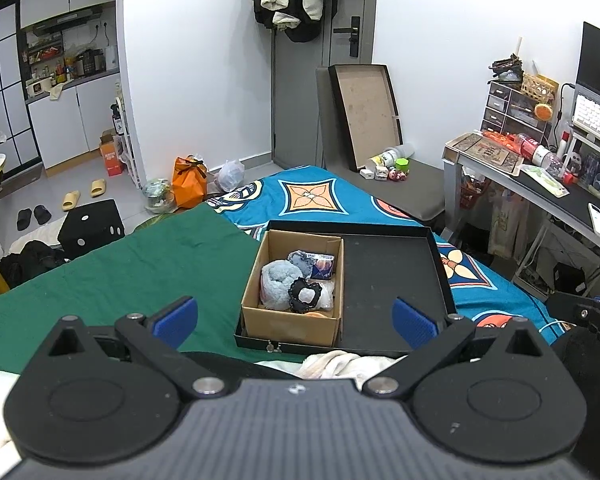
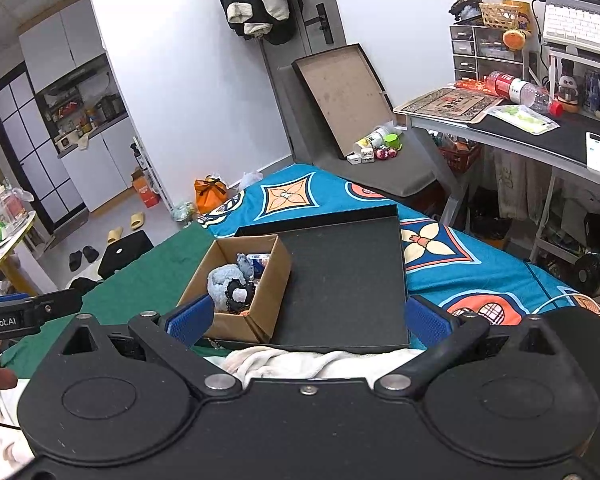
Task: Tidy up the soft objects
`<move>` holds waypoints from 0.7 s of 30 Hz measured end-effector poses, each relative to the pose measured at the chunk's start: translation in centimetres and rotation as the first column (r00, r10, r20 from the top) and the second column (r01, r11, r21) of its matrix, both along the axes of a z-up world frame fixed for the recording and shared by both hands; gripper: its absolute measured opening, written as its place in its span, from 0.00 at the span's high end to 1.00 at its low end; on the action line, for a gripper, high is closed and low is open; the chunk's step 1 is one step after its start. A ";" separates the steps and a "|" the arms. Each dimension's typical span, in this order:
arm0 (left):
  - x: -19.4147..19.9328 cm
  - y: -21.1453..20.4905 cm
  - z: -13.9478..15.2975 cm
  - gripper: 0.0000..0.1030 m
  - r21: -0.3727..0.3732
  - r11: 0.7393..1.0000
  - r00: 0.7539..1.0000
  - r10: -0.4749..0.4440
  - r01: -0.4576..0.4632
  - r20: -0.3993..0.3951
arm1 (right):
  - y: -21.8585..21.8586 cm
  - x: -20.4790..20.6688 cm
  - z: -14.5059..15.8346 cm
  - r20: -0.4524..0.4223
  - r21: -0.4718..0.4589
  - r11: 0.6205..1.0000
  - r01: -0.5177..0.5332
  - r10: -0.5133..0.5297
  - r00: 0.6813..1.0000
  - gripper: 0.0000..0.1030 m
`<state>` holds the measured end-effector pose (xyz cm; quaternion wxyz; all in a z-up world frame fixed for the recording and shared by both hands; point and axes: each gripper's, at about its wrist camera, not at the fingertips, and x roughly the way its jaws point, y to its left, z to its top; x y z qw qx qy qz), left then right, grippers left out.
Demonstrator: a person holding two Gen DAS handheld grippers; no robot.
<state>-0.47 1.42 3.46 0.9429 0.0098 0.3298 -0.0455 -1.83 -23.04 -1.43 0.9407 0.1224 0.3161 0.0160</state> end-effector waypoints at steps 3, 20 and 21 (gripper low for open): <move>-0.1 0.2 0.1 0.00 -0.003 1.000 1.000 0.000 0.000 0.001 | 0.0 0.0 0.0 0.003 -0.001 1.000 0.000 0.000 1.000 0.00; -0.2 0.5 0.3 0.00 -0.002 1.000 1.000 0.000 0.000 0.004 | 0.0 -0.3 0.1 0.007 -0.014 1.000 -0.001 0.002 1.000 0.00; -0.2 0.5 0.3 0.00 -0.004 1.000 1.000 0.000 0.000 0.004 | 0.0 -0.3 0.1 0.006 -0.015 1.000 -0.002 0.002 1.000 0.00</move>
